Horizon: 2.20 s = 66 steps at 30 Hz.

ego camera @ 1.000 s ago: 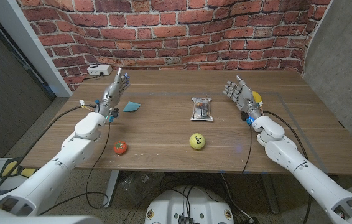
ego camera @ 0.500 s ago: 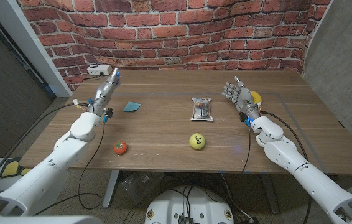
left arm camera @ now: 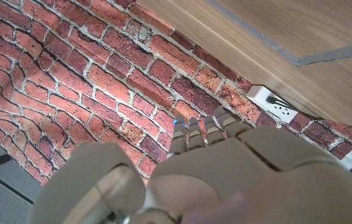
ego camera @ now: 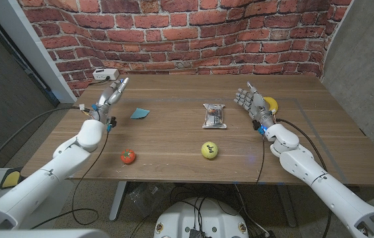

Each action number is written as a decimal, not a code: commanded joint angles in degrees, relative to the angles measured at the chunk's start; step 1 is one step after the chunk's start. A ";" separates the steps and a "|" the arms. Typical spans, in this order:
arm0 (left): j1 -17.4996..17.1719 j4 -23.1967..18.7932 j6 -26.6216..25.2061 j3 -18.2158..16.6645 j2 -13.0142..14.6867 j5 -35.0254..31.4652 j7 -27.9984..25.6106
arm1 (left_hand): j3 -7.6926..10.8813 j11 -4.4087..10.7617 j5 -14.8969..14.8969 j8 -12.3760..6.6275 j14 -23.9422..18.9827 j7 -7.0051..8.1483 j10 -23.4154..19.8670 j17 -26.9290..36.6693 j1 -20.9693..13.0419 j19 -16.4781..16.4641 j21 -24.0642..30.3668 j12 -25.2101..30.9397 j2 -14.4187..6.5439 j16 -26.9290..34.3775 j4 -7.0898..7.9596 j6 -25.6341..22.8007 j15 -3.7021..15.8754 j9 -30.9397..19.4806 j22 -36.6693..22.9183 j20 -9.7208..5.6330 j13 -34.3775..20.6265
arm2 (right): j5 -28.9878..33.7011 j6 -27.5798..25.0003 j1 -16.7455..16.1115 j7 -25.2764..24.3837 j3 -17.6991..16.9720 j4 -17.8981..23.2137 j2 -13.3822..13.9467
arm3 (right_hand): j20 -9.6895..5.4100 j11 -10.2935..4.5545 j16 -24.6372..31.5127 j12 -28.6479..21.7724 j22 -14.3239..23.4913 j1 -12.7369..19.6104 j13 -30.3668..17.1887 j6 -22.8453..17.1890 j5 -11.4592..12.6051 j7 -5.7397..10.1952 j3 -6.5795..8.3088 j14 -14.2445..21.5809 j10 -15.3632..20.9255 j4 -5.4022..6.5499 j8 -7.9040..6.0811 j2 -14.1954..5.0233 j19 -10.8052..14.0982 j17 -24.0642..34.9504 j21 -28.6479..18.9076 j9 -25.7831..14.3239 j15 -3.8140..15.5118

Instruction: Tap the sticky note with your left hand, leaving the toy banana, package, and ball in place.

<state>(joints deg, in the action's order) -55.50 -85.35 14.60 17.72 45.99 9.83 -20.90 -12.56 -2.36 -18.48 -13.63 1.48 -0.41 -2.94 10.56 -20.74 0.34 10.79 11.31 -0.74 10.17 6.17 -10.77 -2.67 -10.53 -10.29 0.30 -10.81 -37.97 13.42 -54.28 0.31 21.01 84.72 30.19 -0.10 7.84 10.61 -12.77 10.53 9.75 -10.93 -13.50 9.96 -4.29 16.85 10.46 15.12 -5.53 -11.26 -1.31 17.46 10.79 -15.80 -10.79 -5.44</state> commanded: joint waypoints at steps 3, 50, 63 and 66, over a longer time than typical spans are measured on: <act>-0.95 -7.38 -17.80 2.04 4.33 -11.18 -7.48 | -0.80 -1.10 -0.28 -0.45 1.07 0.63 1.09 0.09 -0.06 1.15 0.04 -0.19 -0.52 0.02 0.00 -1.98 -1.22 -0.04 -0.13 0.10 -0.09 | 0.28 -0.44 0.95 0.32 0.93 -0.38 -0.53 | -0.18 0.05 0.27 -0.24 0.16 0.12 -0.13 -0.07 0.16 0.21 0.32 0.46 0.44 -0.21 -0.41 -0.60 0.14 0.12 0.34 -0.15 0.20; 9.31 -24.17 -54.34 15.73 15.12 -24.44 10.36 | -3.76 -1.20 -0.68 0.23 5.01 7.85 4.71 0.04 1.19 4.59 0.29 -0.50 -0.47 -0.07 0.73 -7.72 -2.14 0.00 -0.27 4.84 -0.06 | -0.28 -0.45 -0.57 -0.09 0.72 0.91 -0.37 | -0.12 0.09 0.25 -0.23 0.19 -0.05 -0.11 -0.44 0.15 0.48 0.25 0.49 0.62 -0.28 -0.37 -0.72 0.19 0.11 0.78 -0.17 0.23; 17.30 -25.29 -59.62 23.61 15.63 -30.34 21.85 | -4.72 -0.61 -0.92 1.21 9.51 8.79 10.23 0.10 1.62 8.50 -0.25 -1.15 -0.38 -0.41 0.92 -8.24 -1.75 0.08 -0.41 4.77 -0.08 | -0.26 0.89 -0.83 0.77 -0.07 0.55 0.37 | -0.03 0.12 0.22 -0.23 0.20 -0.12 -0.11 -0.49 0.15 0.54 0.23 0.41 0.68 -0.29 -0.35 -0.77 0.10 0.12 0.94 -0.17 0.01; 18.51 -25.26 -59.92 25.21 15.96 -32.42 23.87 | -4.94 -0.27 -0.95 1.55 10.51 8.90 11.08 0.13 1.83 9.30 -0.29 -1.10 -0.35 -0.43 1.02 -7.87 -1.54 0.07 -0.44 4.59 -0.09 | 0.39 1.57 -1.57 0.05 -0.20 1.25 0.51 | -0.05 0.13 0.23 -0.23 0.20 -0.15 -0.11 -0.55 0.15 0.53 0.22 0.43 0.68 -0.27 -0.36 -0.80 0.10 0.12 0.97 -0.17 -0.03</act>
<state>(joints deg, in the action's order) -43.87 -109.43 -41.74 35.45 60.91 -17.03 -5.05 -17.08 -2.96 -19.08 -12.39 9.76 8.10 7.08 10.55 -19.03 8.67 10.57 10.15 -0.84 9.72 7.04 -18.84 -4.40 -10.40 -10.57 4.90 -10.81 -38.40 13.20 -54.61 0.72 21.44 85.06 30.02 -0.10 8.15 10.61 -12.76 10.52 9.51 -10.93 -13.71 9.96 -4.08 16.84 10.46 15.42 -5.53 -11.26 -1.55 17.45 10.78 -15.02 -10.78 -5.43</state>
